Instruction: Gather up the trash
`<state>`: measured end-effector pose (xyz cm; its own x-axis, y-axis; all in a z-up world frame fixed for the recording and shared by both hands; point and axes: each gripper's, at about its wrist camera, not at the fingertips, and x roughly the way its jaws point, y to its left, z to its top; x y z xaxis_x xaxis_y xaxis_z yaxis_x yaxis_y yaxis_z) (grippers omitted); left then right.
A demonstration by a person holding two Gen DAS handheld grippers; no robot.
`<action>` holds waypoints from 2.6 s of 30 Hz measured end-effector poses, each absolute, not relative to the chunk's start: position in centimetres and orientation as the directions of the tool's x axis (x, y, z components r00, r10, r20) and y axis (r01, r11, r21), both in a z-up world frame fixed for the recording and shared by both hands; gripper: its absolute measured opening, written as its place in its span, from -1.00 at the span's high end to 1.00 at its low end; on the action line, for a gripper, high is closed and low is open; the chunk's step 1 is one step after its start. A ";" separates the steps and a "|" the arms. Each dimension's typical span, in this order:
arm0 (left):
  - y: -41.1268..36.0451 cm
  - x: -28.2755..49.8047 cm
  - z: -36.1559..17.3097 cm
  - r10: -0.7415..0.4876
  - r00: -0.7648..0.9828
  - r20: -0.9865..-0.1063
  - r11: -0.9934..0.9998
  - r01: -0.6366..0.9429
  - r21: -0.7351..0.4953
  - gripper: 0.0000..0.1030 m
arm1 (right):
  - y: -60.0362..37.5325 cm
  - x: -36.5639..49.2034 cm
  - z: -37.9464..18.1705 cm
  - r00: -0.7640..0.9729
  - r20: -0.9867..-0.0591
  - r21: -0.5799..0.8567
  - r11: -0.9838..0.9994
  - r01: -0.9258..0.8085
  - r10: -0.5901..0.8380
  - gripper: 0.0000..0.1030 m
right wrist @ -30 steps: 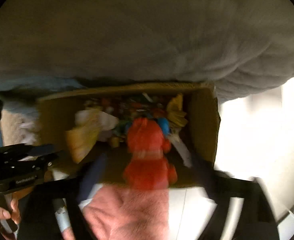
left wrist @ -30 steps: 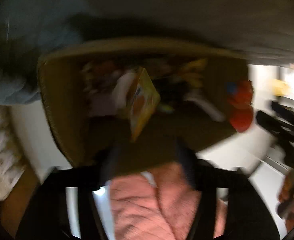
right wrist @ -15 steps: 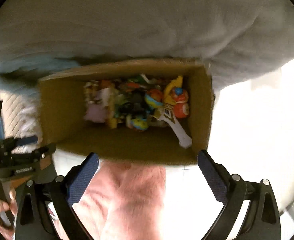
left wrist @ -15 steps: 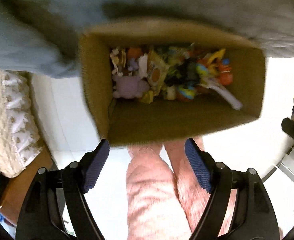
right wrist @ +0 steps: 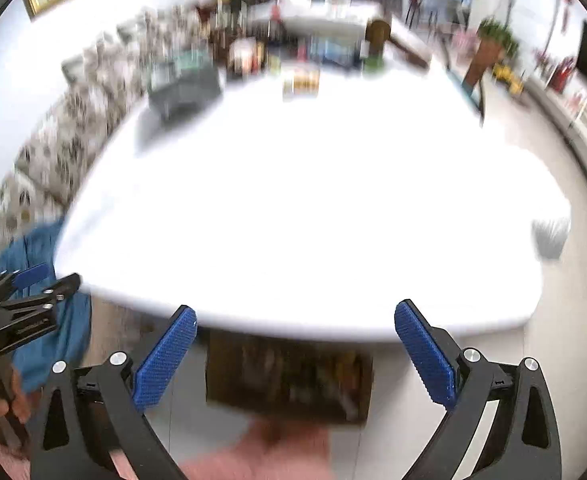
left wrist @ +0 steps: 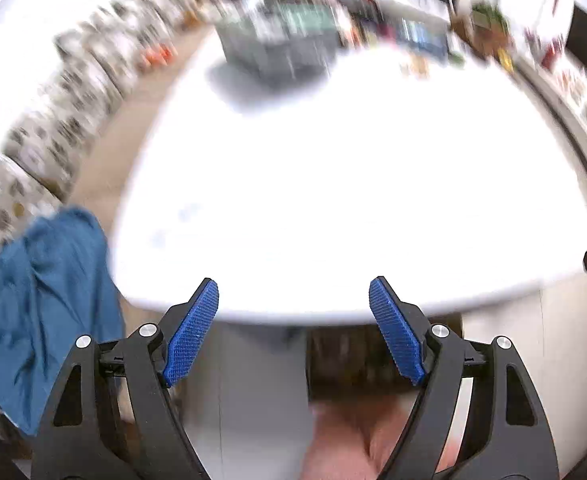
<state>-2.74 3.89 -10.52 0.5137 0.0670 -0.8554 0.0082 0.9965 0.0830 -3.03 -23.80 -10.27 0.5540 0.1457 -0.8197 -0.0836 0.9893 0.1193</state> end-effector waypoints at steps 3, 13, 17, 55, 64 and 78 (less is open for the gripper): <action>3.3 -1.4 -6.7 0.089 0.588 -0.804 0.995 -0.020 0.096 -0.63 | -23.2 -1.3 -6.4 0.633 -0.763 0.114 0.991 -0.066 0.130 -0.90; 1.8 0.5 -0.9 0.053 0.647 -0.761 0.998 -0.020 0.053 -0.71 | -22.0 -0.8 -0.2 0.739 -0.664 0.100 0.993 -0.060 0.112 -0.90; 1.5 0.5 1.0 0.023 0.670 -0.742 1.000 -0.009 0.023 -0.71 | -22.5 -0.8 0.9 0.754 -0.648 0.106 0.993 -0.054 0.110 -0.90; 0.2 0.6 2.3 0.009 0.676 -0.737 1.000 0.008 0.020 -0.71 | -23.2 -1.3 1.7 0.751 -0.650 0.086 0.993 -0.079 0.116 -0.90; 0.3 0.8 2.4 0.010 0.674 -0.739 1.000 0.013 0.025 -0.71 | -23.3 -1.3 1.8 0.751 -0.650 0.085 0.993 -0.079 0.116 -0.90; 0.5 0.9 2.4 0.008 0.671 -0.742 1.000 0.017 0.026 -0.71 | -23.5 -1.2 1.9 0.748 -0.656 0.083 0.994 -0.068 0.106 -0.90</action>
<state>0.88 0.52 2.39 0.6708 0.0081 -0.7416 0.0167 0.9995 0.0261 -1.22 -23.54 1.88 0.7476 0.1056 -0.6557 -0.0679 0.9943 0.0827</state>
